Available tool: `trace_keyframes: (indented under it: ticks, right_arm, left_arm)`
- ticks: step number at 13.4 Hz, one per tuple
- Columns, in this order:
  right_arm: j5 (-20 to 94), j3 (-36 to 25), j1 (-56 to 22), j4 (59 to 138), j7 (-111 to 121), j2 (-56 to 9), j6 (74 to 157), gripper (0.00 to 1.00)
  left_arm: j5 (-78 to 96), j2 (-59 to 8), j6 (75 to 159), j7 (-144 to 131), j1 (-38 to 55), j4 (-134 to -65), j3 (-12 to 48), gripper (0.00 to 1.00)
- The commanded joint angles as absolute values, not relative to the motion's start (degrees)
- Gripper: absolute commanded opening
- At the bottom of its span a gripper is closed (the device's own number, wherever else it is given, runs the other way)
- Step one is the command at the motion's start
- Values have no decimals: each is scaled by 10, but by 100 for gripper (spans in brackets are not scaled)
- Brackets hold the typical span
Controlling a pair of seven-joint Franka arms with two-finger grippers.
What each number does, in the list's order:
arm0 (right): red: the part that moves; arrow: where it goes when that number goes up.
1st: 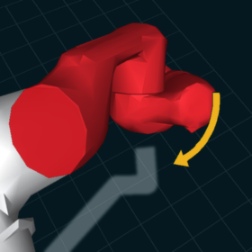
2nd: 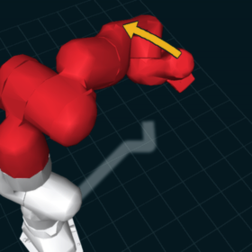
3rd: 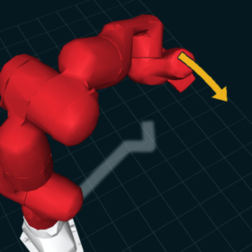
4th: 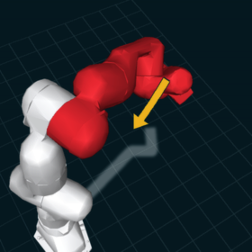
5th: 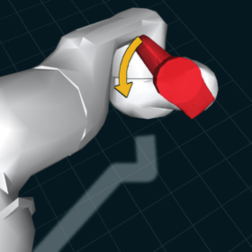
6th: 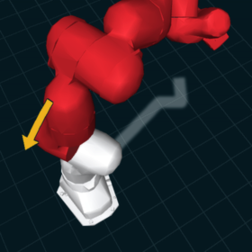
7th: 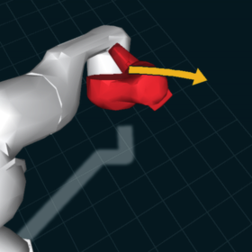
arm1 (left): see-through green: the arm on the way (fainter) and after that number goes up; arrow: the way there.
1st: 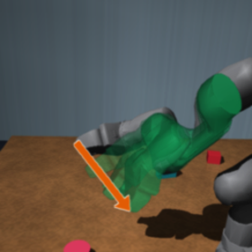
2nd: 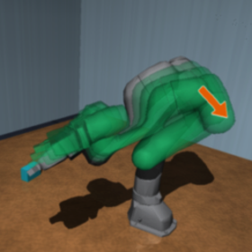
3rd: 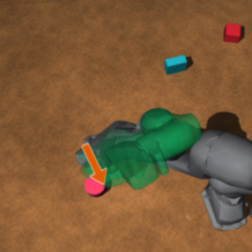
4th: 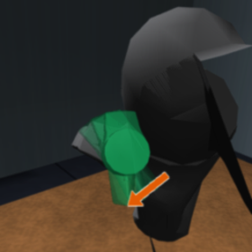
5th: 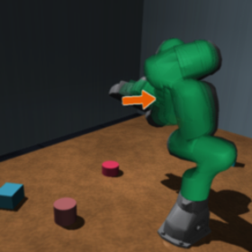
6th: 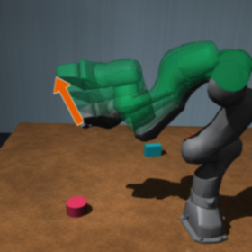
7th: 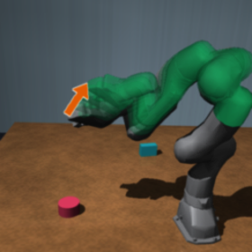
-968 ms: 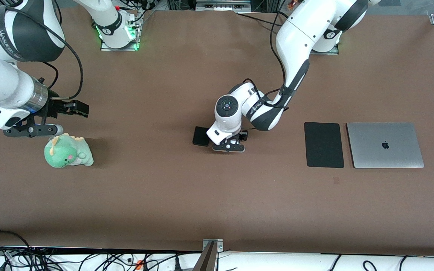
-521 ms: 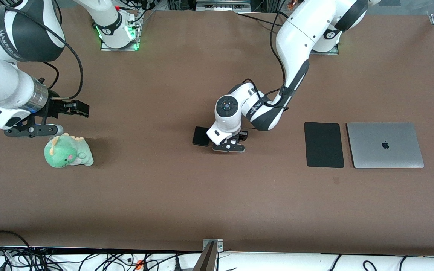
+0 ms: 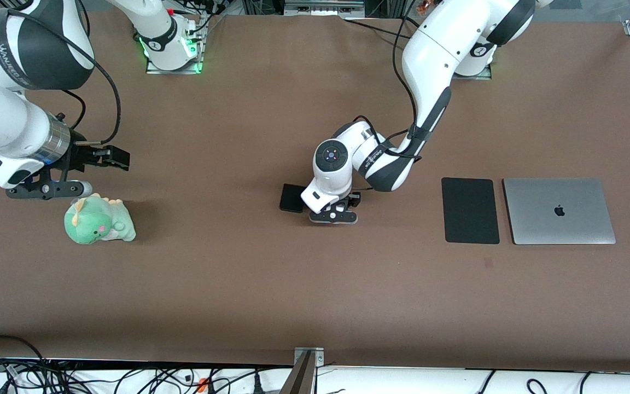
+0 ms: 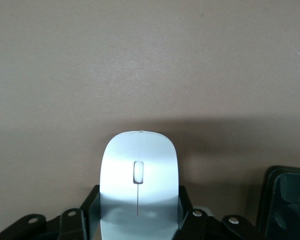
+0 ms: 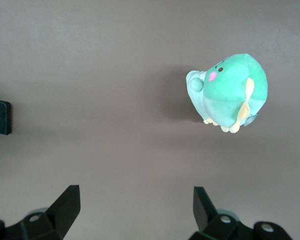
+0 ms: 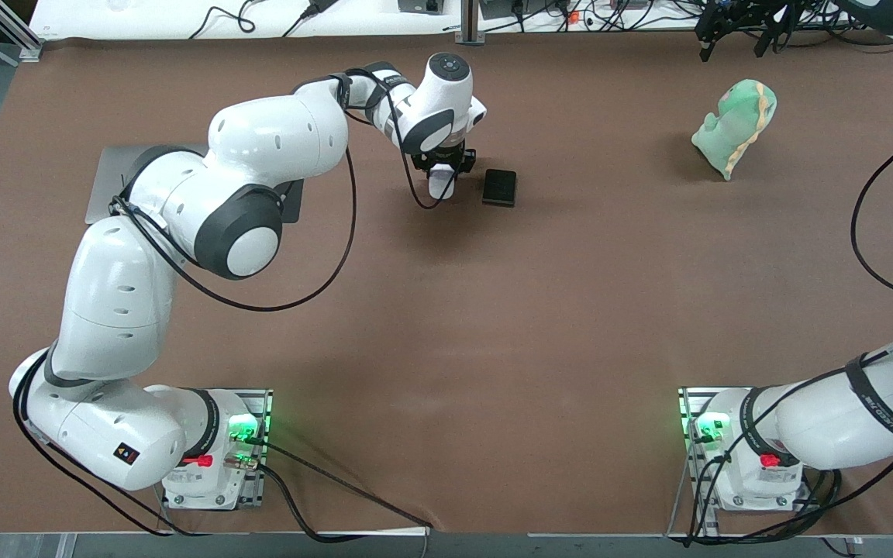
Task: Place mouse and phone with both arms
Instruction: 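Carry the mouse toward the pad while the right gripper reaches the phone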
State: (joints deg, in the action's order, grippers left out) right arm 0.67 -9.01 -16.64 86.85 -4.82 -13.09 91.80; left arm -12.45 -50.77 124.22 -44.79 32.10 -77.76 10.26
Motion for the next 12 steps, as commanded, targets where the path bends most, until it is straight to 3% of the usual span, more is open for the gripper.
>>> trace_keyframes:
  ticks: [1,6,12]
  right_arm:
    - [18,-88,-163,868,-56,-130,918,100]
    - [18,-87,-167,868,-57,-130,918,100]
    - [65,-83,-187,868,-134,-166,953,100]
  left_arm:
    - [-133,-478,1195,-461,314,-773,101,35]
    - [-133,-433,1144,-466,269,-780,101,36]
    - [-134,-347,1147,-426,172,-865,108,38]
